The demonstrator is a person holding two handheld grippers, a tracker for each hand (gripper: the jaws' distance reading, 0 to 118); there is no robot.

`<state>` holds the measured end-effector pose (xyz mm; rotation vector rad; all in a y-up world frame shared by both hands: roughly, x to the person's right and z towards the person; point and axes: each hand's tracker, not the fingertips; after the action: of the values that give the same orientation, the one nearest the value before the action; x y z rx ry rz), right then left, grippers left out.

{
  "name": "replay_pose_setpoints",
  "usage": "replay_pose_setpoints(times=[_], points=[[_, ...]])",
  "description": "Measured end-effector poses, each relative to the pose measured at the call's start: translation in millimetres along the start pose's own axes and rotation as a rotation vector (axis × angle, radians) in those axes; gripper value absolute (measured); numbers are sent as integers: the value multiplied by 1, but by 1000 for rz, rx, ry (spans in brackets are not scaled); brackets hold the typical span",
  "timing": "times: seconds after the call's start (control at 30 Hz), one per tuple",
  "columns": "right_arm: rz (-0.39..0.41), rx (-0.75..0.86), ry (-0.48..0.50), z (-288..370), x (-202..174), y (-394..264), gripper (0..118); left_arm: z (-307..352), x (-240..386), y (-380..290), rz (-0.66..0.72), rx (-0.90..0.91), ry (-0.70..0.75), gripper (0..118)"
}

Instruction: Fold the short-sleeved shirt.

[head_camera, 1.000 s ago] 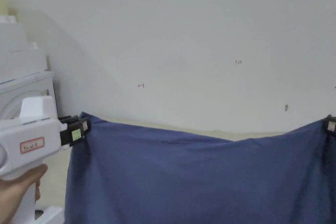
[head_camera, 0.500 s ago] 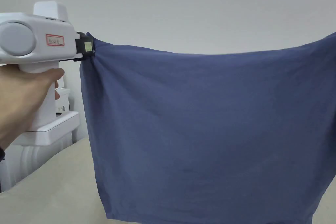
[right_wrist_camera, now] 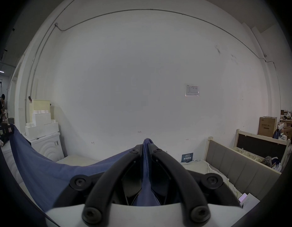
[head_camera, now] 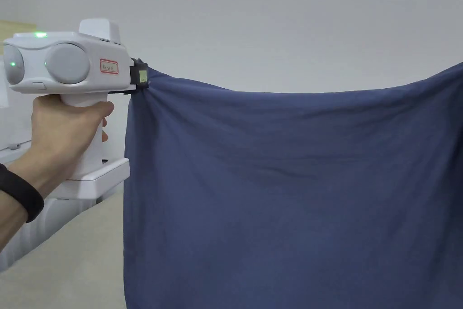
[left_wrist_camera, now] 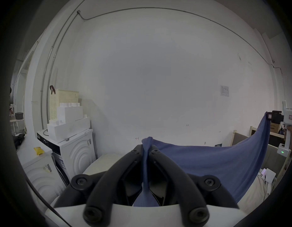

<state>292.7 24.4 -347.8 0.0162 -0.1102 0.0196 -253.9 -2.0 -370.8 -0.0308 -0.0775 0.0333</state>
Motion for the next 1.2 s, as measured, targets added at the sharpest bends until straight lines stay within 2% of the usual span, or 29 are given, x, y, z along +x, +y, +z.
replay_pose_setpoints(times=[0.4,0.47,0.5,0.53,0.57,0.67,0.83,0.87,0.9,1.0,1.1,1.2], points=[[28,-45,-71,-74,-6,-8,4,-85,-4,-2,52,-40,1,5],[-18,-40,-85,-89,-6,-10,4,-100,-7,-5,69,-36,-27,5],[-67,-44,-100,-97,-6,-11,4,-109,-8,-6,78,-38,-25,5],[-108,-25,-72,-106,-4,-12,4,-118,-8,-5,78,-45,-24,5],[-111,-30,-71,-115,-4,-10,4,-129,-9,-5,82,-55,-9,5],[-28,-34,-121,-144,-11,-6,4,-158,-3,-5,-21,-37,9,5],[-34,-24,-136,-182,-16,-6,4,-197,4,-9,-10,-70,20,5],[-24,-28,-133,-188,-17,-6,4,-201,4,-9,-13,-70,14,5],[19,-39,-151,-194,-18,-4,4,-202,6,-11,-27,-51,17,5],[23,-49,-153,-206,-19,-4,4,-213,8,-10,-68,-49,27,5],[3,-57,-141,-212,-19,-18,4,-221,6,-20,-39,-46,30,5],[26,-97,-128,-219,-19,-47,4,-228,6,-48,-54,-77,24,5]])
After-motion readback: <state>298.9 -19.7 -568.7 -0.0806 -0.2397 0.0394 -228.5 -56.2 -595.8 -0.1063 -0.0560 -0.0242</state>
